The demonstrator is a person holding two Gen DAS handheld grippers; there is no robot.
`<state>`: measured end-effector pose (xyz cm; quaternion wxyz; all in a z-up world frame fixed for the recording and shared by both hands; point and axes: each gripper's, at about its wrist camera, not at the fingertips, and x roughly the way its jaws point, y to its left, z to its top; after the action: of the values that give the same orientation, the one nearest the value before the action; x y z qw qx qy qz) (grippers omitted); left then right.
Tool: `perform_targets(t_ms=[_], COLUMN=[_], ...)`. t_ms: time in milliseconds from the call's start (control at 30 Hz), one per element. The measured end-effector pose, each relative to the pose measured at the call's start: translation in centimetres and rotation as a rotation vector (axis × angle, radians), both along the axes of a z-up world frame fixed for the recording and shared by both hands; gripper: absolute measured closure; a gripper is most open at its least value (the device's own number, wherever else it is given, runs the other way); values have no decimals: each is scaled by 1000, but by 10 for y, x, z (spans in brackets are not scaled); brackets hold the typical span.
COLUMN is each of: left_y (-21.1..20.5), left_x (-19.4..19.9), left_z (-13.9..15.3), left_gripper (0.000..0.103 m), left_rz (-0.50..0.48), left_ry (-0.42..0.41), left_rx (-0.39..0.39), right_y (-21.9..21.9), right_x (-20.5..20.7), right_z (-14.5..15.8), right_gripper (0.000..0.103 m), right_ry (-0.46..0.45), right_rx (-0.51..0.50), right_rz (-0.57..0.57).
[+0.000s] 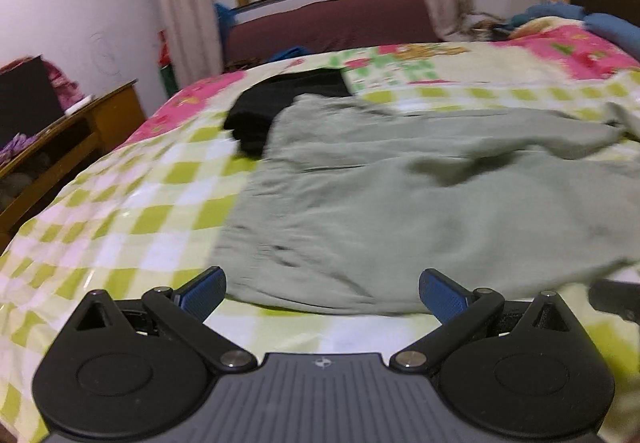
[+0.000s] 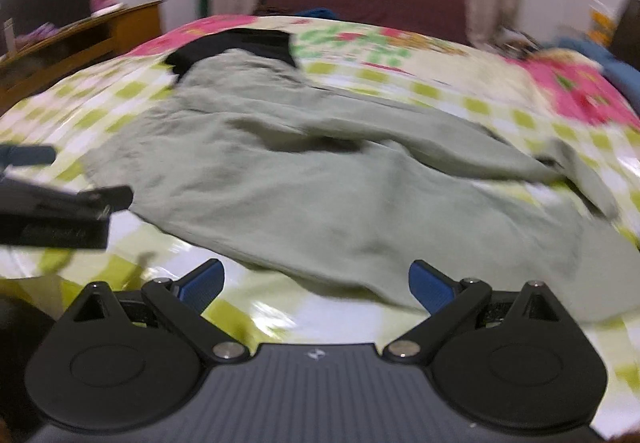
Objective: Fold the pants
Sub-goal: 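Move both tools toward the waistband of the grey-green pants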
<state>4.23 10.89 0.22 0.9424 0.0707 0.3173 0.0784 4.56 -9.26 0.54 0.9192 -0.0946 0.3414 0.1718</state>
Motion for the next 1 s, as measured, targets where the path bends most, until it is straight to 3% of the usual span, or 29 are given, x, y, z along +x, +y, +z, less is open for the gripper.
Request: perform_targets(t_ms=[133, 333, 400, 467, 533, 800, 933, 1000], left_y=[30, 54, 61, 71, 77, 92, 96, 96], left_x=[26, 63, 73, 79, 77, 43, 33, 30], left_z=[-8, -31, -38, -47, -51, -48, -42, -31], left_gripper=[0, 0, 0, 0, 0, 2, 7, 14], left_rz=[8, -56, -68, -88, -94, -73, -72, -88], left_ry=[3, 50, 90, 150, 168, 240, 257, 246], left_rx=[23, 68, 58, 0, -31, -25, -8, -14], right_y=[40, 83, 92, 96, 99, 116, 128, 129], right_x=[20, 48, 58, 65, 65, 43, 22, 15], right_z=[-9, -31, -39, -47, -49, -43, -41, -37], right_gripper=[4, 6, 13, 13, 15, 20, 19, 20], right_ry=[-2, 62, 95, 147, 160, 243, 246, 227], right_rx=[-34, -63, -66, -43, -50, -15, -30, -53], right_rz=[118, 241, 256, 258, 264, 379, 465, 487])
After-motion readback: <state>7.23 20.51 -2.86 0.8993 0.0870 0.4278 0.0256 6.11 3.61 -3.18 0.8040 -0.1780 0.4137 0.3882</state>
